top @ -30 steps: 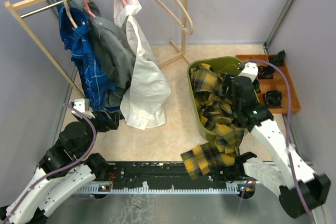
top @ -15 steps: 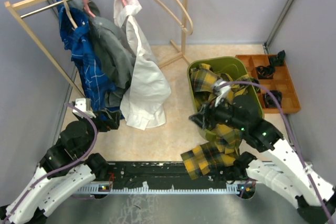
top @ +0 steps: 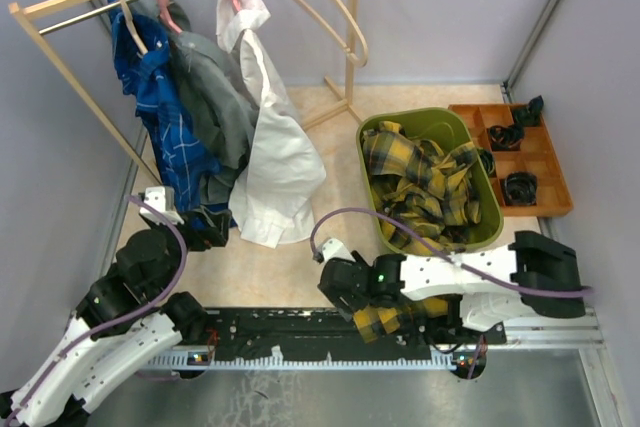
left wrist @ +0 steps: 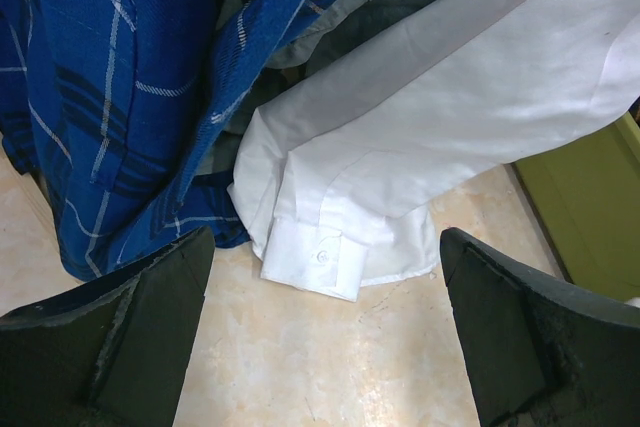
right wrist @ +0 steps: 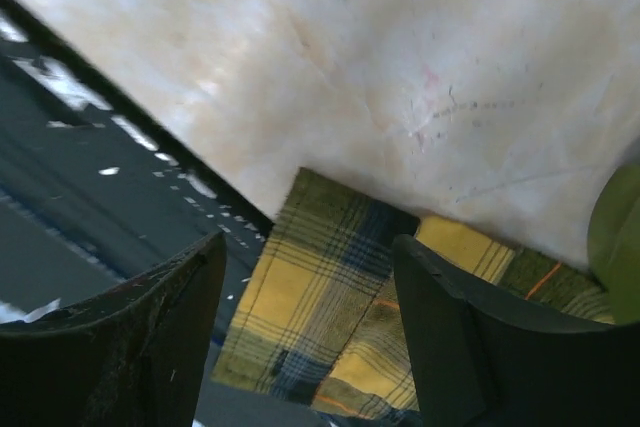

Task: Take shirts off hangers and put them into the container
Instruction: Place the shirt in the bin.

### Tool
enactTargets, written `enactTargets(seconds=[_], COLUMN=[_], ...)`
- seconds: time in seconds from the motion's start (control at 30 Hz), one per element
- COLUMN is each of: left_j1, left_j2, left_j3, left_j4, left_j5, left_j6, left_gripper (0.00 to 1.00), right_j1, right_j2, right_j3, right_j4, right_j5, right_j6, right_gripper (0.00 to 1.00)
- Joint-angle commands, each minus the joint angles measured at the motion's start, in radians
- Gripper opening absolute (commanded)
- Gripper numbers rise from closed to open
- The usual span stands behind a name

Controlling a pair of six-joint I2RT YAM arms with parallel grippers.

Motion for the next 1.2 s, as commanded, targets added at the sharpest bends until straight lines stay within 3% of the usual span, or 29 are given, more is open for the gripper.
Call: enactTargets(seconds=[0.0, 0.23, 0.33, 0.4, 0.47, 0.53, 0.7, 0.8, 0.9, 1.0, 1.07, 1.17], left_j1=[0.000, 0.000, 0.000, 0.000, 0.000, 0.000, 0.000, 0.001, 0.001, 0.001, 0.001, 0.001], left_j2=[0.006, 0.012, 0.019, 0.024, 0.029, 0.036, 0.053, 0.057, 0.054, 0.047, 0.046, 0.051], left_j3=[0.008, 0.006, 0.005, 0.004, 0.002, 0.002, 0.002, 0.003, 0.004, 0.003, 0.003, 0.002], left_j4=[0.002, 0.009, 0.013, 0.016, 0.020, 0.023, 0.024, 0.023, 0.021, 0.019, 0.019, 0.018], left_j5=[0.008, 0.015, 0.025, 0.032, 0.038, 0.044, 0.049, 0.048, 0.041, 0.035, 0.032, 0.030], left_j6=[0.006, 0.008, 0.013, 0.016, 0.017, 0.022, 0.024, 0.024, 0.022, 0.018, 0.017, 0.016], left_gripper=[0.99, 1.00, 1.00, 1.00, 0.99, 0.99, 0.99, 1.00, 0.99, 1.00, 1.00, 1.00], right_j1=[0.029, 0.037, 0.037, 0.040, 0.054, 0.070, 0.078, 0.077, 0.071, 0.019, -0.051, -0.119], right_j2=[0.053, 0.026, 0.056, 0.079, 0.078, 0.049, -0.152, -0.296, -0.453, -0.595, -0.643, -0.609], right_j3=[-0.023, -0.145, -0.194, -0.196, -0.147, -0.060, 0.211, 0.348, 0.374, 0.283, 0.247, 0.365], right_j4=[-0.027, 0.060, 0.106, 0.110, 0.064, -0.016, -0.242, -0.263, 0.001, 0.665, 1.051, 1.050], right_j5=[0.118, 0.068, 0.030, 0.029, 0.067, 0.161, 0.550, 0.809, 1.009, 1.054, 1.007, 0.956], right_j6=[0.221, 0.338, 0.376, 0.391, 0.382, 0.348, 0.195, 0.051, -0.274, -0.851, -1.131, -1.210], right_gripper=[0.67, 0.71, 0.53, 0.26, 0.20, 0.12, 0.05, 0.02, 0.02, 0.00, 0.00, 0.00])
